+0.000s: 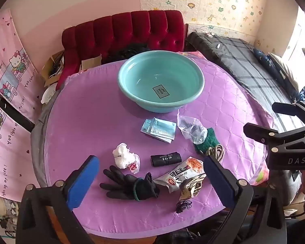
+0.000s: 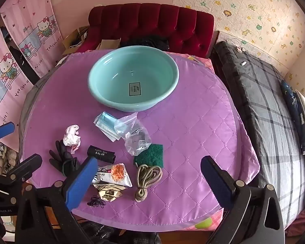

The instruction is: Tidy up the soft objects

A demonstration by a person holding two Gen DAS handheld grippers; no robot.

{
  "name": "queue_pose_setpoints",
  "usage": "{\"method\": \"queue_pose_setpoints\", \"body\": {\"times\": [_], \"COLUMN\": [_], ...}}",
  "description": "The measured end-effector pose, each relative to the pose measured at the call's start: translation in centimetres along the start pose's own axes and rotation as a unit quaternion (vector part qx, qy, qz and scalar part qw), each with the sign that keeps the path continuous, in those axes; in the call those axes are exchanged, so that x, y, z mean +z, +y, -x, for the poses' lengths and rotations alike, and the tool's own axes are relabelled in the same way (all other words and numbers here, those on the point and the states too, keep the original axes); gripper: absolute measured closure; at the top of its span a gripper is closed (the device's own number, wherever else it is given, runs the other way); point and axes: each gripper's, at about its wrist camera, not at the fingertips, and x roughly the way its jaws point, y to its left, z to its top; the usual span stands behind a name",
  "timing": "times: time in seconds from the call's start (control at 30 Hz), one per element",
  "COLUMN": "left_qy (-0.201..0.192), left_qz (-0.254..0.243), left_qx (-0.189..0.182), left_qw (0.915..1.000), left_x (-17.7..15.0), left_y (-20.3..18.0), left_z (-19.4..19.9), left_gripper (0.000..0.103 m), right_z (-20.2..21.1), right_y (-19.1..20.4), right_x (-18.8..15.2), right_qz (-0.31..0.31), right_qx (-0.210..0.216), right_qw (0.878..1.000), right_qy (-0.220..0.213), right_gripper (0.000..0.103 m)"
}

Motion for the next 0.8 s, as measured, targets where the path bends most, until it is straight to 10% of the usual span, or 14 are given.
{"method": "queue_pose_setpoints", "body": {"times": [0.8], "left_qy": [0.003], "left_qz": [0.014], "left_qx": [-0.016], "left_qw": [0.9998], "left_x": [-0.2], "left_y": [0.6], "left_z": [-0.2], "left_gripper": [0.0], "right_z": [-0.3], "right_y": [0.4], "right_x": [-0.1], "right_qz": [0.004], "right_qx": [0.002], "right_qw": [1.0], "right_qy": [-0.006], "right_gripper": [0.0]}}
